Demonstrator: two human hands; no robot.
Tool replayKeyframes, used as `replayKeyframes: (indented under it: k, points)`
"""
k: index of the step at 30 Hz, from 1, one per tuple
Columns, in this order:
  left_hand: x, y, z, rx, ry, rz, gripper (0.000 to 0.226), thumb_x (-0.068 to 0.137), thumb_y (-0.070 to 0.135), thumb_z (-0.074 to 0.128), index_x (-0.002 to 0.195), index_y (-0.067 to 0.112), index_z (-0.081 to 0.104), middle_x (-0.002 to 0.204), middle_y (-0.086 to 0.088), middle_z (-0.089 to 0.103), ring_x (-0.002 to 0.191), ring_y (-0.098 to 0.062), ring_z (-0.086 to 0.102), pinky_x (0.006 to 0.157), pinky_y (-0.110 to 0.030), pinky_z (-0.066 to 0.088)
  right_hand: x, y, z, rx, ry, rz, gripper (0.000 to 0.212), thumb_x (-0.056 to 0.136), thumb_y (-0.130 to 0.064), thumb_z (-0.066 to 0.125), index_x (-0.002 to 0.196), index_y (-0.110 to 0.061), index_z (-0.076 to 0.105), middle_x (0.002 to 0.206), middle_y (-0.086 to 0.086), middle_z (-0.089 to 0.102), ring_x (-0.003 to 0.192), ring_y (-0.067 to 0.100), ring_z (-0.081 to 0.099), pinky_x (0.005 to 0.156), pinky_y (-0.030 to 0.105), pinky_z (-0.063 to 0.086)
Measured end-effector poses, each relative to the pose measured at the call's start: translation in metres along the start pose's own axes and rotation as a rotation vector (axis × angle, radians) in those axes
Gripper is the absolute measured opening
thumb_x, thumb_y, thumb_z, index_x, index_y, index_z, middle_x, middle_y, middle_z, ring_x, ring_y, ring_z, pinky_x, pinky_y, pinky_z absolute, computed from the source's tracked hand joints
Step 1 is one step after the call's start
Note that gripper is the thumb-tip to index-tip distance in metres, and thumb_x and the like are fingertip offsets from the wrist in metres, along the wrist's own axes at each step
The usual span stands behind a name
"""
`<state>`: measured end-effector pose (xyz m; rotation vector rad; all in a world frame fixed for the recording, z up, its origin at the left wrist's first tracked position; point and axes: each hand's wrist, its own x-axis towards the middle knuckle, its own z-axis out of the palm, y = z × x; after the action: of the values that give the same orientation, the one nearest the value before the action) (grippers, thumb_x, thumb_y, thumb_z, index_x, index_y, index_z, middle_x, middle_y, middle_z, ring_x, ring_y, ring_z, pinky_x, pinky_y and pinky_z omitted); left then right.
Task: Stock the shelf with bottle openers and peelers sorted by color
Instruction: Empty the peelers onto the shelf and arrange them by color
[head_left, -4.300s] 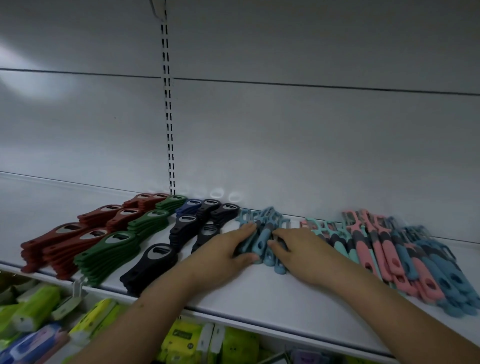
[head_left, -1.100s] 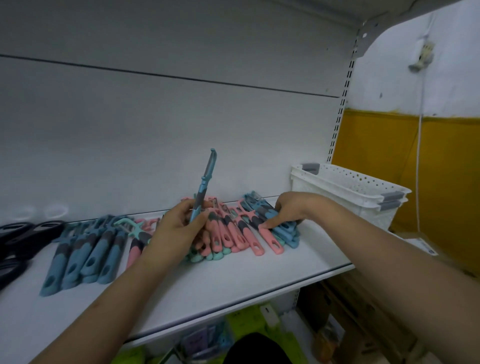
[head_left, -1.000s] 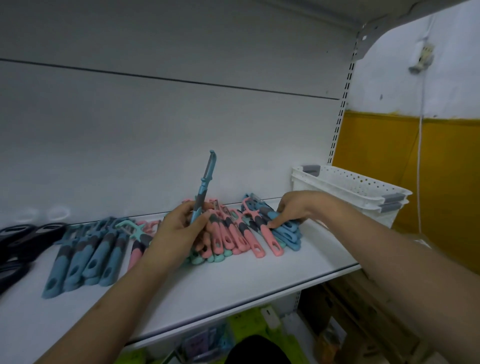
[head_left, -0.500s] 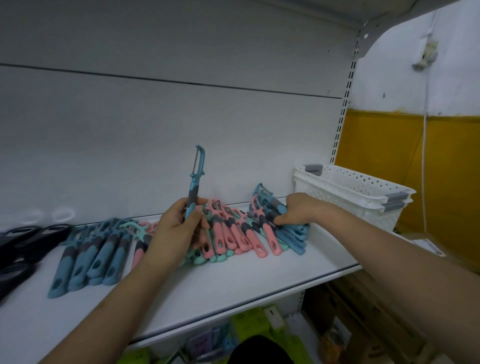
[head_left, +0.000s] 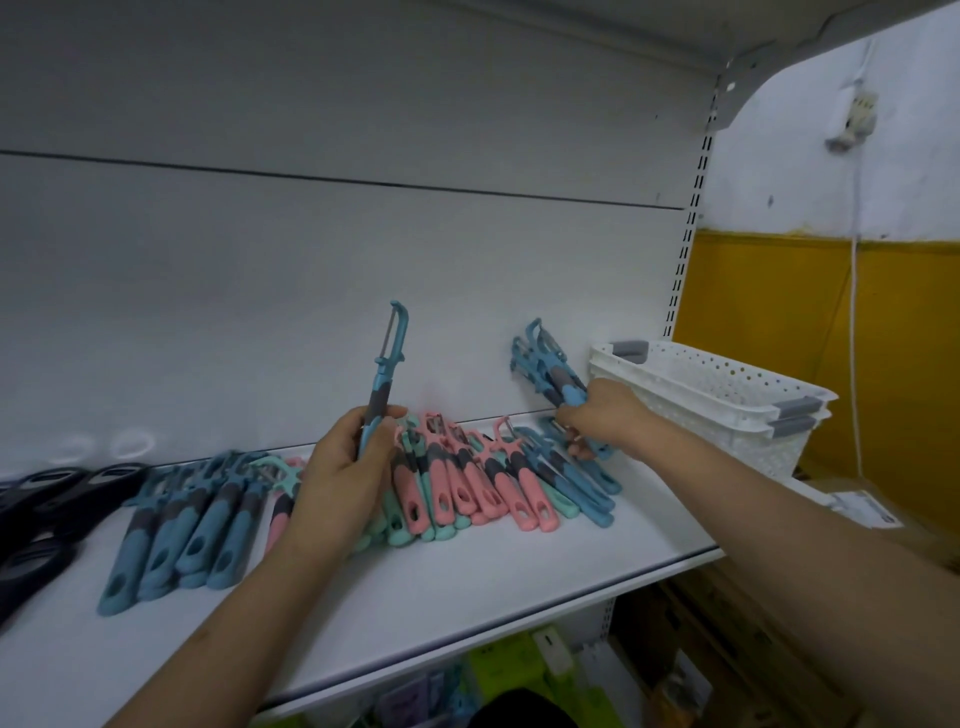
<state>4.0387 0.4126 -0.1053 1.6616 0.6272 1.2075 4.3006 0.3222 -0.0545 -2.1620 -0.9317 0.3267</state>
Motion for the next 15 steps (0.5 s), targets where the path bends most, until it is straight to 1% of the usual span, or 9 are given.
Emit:
replayKeyframes:
  k: [2,3,4,7,9,11,13,14,15]
  points:
    - [0.0,0.004,0.001,-0.094,0.0,-0.053,0.022,0.104,0.023,0.045,0.11,0.018,0.065,0.057,0.01,0.042,0.048,-0.009,0.033,0.042,-0.02,0.027,-0.009,-0.006,-0.001,0.278,-0.037,-0.018,0.014,0.09,-0.016,0.065,0.09,-0.003,0.06,0.071,0.011,0.069,0.052,0.018,0.066,0.052,0.028,0.058]
    - [-0.001,0.007,0.001,-0.138,0.001,-0.079,0.024,0.105,0.022,0.043,0.11,0.014,0.065,0.059,0.004,0.042,0.046,-0.011,0.032,0.039,-0.02,0.025,-0.017,-0.01,-0.001,0.381,-0.071,-0.038,0.016,0.093,-0.02,0.065,0.089,-0.005,0.06,0.066,0.008,0.065,0.046,0.015,0.06,0.044,0.023,0.052]
    - [-0.002,0.009,0.0,-0.167,0.005,-0.103,0.026,0.106,0.022,0.041,0.11,0.011,0.064,0.062,0.0,0.043,0.044,-0.012,0.033,0.038,-0.019,0.024,-0.025,-0.016,0.001,0.457,-0.118,-0.063,0.021,0.094,-0.026,0.064,0.087,-0.007,0.059,0.062,0.006,0.062,0.044,0.014,0.055,0.041,0.021,0.045]
    - [-0.002,0.018,-0.002,-0.225,0.018,-0.206,0.032,0.107,0.024,0.036,0.105,0.003,0.06,0.066,-0.005,0.052,0.043,-0.015,0.045,0.038,-0.021,0.029,-0.046,-0.036,0.014,0.556,-0.264,-0.132,0.035,0.095,-0.041,0.061,0.084,-0.008,0.061,0.059,0.006,0.058,0.047,0.016,0.049,0.043,0.022,0.037]
    - [-0.002,0.027,-0.005,-0.24,0.034,-0.274,0.034,0.107,0.027,0.034,0.097,0.006,0.059,0.068,-0.004,0.059,0.048,-0.014,0.055,0.042,-0.024,0.04,-0.061,-0.053,0.03,0.599,-0.335,-0.15,0.035,0.096,-0.04,0.06,0.082,-0.008,0.059,0.056,0.005,0.054,0.046,0.016,0.045,0.043,0.023,0.036]
    - [-0.004,0.032,-0.01,-0.245,0.06,-0.302,0.036,0.108,0.03,0.033,0.093,0.009,0.058,0.075,-0.006,0.065,0.059,-0.013,0.063,0.051,-0.025,0.051,-0.078,-0.072,0.051,0.658,-0.411,-0.172,0.027,0.098,-0.031,0.059,0.081,-0.01,0.054,0.052,0.001,0.048,0.043,0.014,0.041,0.041,0.023,0.034]
    - [-0.007,0.031,-0.019,-0.27,0.067,-0.336,0.04,0.107,0.038,0.035,0.097,0.01,0.061,0.09,-0.01,0.07,0.078,-0.018,0.07,0.068,-0.032,0.06,-0.091,-0.09,0.076,0.693,-0.466,-0.187,0.018,0.098,-0.023,0.059,0.086,-0.009,0.059,0.059,0.002,0.062,0.05,0.015,0.058,0.047,0.025,0.048]
    - [-0.008,0.03,-0.026,-0.287,0.057,-0.377,0.041,0.105,0.043,0.036,0.103,0.012,0.063,0.098,-0.01,0.073,0.088,-0.022,0.072,0.076,-0.039,0.06,-0.097,-0.098,0.09,0.7,-0.492,-0.204,0.015,0.098,-0.023,0.06,0.093,-0.009,0.065,0.071,0.005,0.072,0.063,0.019,0.069,0.06,0.031,0.058]
    - [-0.01,0.032,-0.034,-0.327,0.05,-0.419,0.042,0.104,0.046,0.037,0.111,0.014,0.064,0.103,-0.011,0.074,0.092,-0.026,0.073,0.08,-0.044,0.06,-0.102,-0.105,0.104,0.697,-0.503,-0.22,0.015,0.096,-0.024,0.061,0.099,-0.011,0.068,0.083,0.008,0.076,0.078,0.024,0.073,0.074,0.039,0.061]
